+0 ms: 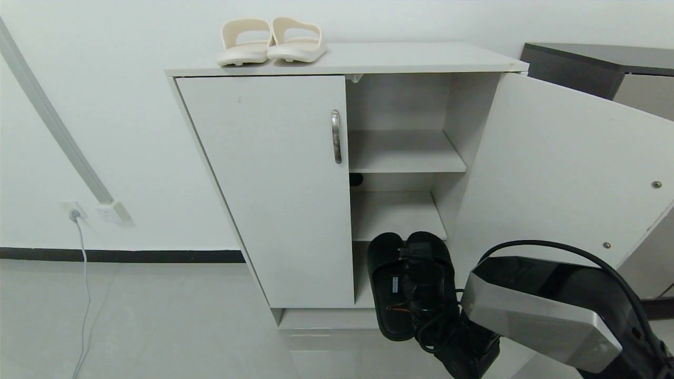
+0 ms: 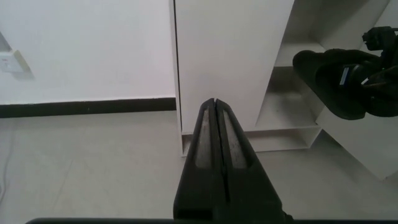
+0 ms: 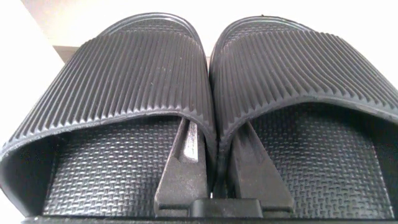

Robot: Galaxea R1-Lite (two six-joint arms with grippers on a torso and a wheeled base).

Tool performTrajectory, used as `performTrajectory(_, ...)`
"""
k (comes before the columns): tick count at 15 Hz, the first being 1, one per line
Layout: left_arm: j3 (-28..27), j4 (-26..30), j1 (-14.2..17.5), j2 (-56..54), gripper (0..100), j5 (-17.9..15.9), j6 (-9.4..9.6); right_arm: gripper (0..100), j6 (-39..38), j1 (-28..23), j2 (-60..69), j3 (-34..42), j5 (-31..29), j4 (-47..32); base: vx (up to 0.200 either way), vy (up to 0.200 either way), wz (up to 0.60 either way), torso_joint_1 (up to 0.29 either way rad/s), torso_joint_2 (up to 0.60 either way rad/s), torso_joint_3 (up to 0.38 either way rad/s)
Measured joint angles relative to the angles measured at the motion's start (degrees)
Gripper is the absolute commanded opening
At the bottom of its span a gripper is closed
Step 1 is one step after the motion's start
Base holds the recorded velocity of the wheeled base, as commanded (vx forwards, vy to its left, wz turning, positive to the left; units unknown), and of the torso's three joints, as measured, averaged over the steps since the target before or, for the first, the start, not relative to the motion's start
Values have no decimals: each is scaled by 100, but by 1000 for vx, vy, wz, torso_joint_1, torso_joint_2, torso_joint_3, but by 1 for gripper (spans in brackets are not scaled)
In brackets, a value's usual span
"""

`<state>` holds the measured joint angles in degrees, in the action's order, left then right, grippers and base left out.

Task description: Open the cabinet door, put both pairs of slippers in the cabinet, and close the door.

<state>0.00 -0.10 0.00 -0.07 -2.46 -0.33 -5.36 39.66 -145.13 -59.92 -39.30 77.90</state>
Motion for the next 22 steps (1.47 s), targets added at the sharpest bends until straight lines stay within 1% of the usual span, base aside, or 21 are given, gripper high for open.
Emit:
performTrajectory(6, 0, 10, -7, 0, 0, 1, -10, 0, 1, 0, -16, -17, 2, -11, 200, 0, 0, 6, 2, 2)
performTrajectory(11, 0, -1, 0, 0, 0, 0, -2, 0, 0, -134, -43, -226, 28, -180, 0, 0, 0, 0, 0, 0)
performTrajectory(14, 0, 2, -2, 0, 0, 1, -2, 0, -32, -184, -106, -538, 44, -600, 0, 0, 0, 0, 0, 0)
performTrajectory(17, 0, 2, -2, 0, 0, 1, -5, 0, -104, -308, -193, -1130, 90, -1196, 0, 0, 0, 0, 0, 0)
performTrajectory(19, 0, 2, -2, 0, 0, 0, -10, 0, -347, -361, -283, -1587, 238, -1760, 0, 0, 0, 0, 0, 0)
performTrajectory(22, 0, 2, -2, 0, 0, 0, -10, 0, -511, -474, -416, -2126, 473, -2280, 0, 0, 0, 0, 0, 0)
